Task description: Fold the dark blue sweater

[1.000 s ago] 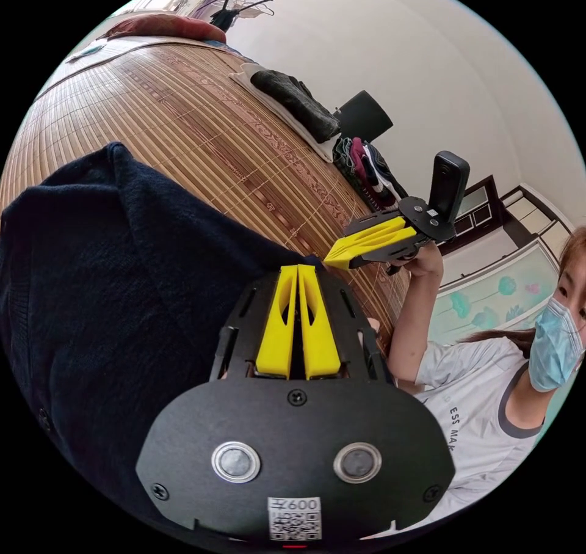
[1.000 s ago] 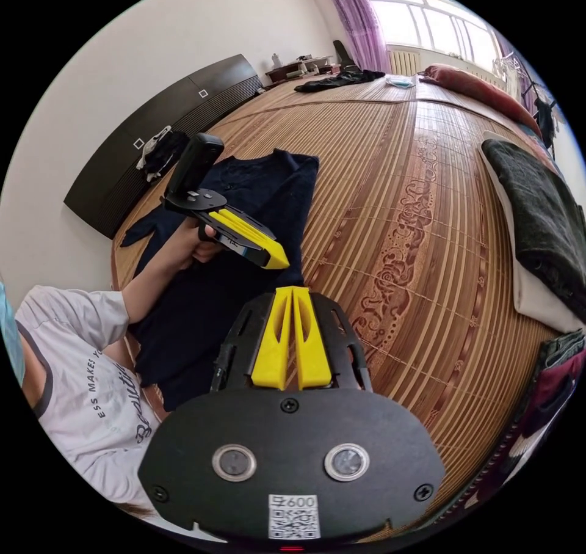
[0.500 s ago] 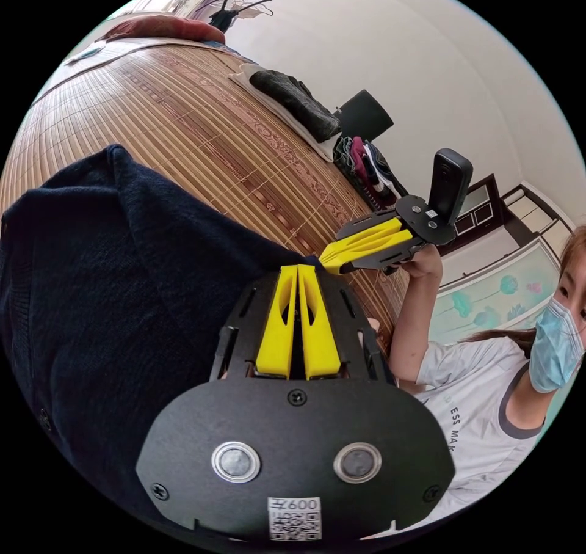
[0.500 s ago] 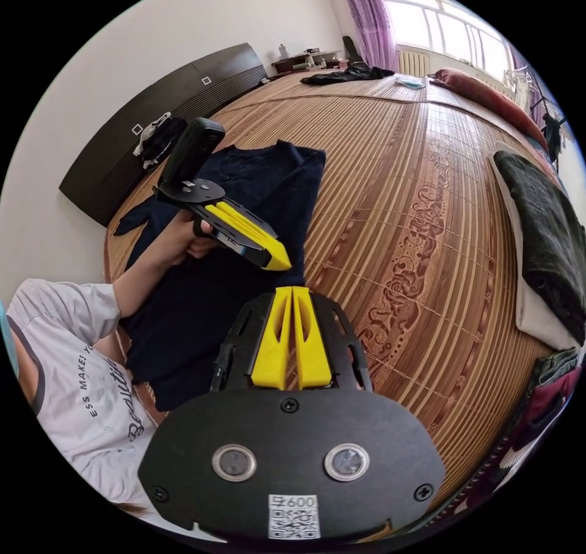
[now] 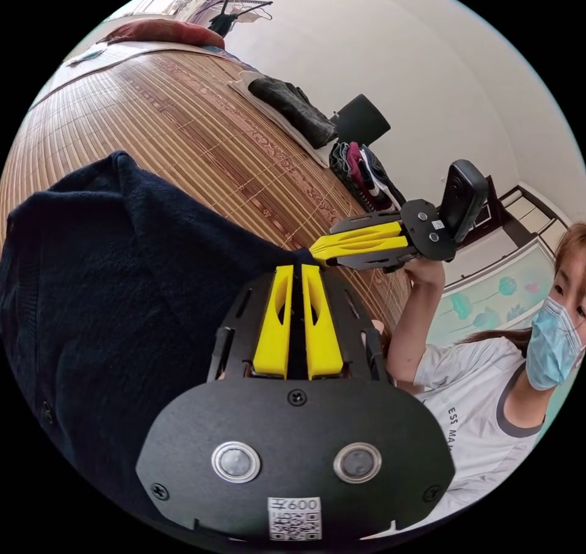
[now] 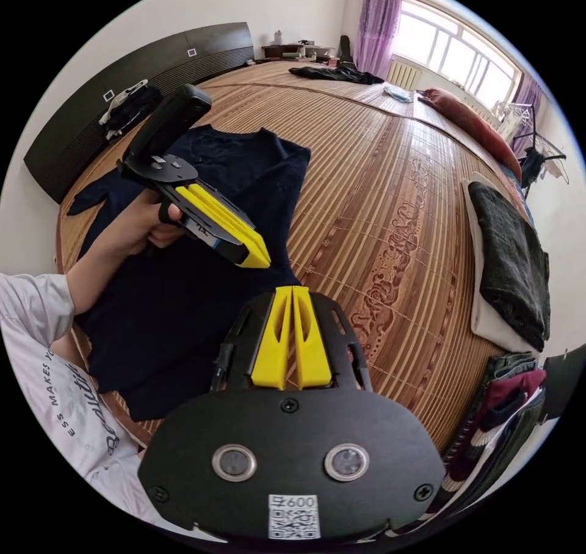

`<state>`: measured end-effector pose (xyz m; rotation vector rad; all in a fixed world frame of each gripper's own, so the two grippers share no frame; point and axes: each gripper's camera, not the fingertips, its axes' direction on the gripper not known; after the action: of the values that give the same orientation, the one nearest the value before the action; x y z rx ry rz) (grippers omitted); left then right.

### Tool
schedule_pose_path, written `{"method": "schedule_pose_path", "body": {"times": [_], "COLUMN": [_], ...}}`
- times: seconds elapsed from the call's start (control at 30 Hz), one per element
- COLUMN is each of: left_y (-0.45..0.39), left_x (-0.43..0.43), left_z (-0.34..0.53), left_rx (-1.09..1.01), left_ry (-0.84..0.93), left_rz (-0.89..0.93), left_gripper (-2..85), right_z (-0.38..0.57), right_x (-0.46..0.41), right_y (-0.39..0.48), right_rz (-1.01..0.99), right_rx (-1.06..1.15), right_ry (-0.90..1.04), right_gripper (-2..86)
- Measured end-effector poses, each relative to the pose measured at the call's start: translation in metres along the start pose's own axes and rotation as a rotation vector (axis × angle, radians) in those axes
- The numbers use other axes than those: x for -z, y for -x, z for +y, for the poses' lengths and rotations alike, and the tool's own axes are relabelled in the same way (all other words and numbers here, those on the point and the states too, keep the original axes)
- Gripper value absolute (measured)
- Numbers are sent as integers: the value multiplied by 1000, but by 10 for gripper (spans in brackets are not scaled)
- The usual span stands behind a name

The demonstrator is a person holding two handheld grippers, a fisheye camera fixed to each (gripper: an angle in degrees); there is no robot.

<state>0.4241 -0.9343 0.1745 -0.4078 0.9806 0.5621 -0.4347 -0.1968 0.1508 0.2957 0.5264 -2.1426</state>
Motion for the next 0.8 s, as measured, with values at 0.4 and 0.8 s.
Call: {"method": "schedule_pose_path", "body": {"times": [0.4,0.8], "left_y": [-37,-42], "left_x": [-19,-9], "left_z": [-3,4], "left_rx": [-127,-87], "left_ry": [127,39], "left_rz": [50,-125], "left_gripper": [18,9], "right_z": [17,26], "right_x": [17,19], "right_y": [17,-8], "right_rz": [143,-193], "right_rx": [12,-34], "right_ry": [-76,-129], "right_gripper": [-8,-8]}}
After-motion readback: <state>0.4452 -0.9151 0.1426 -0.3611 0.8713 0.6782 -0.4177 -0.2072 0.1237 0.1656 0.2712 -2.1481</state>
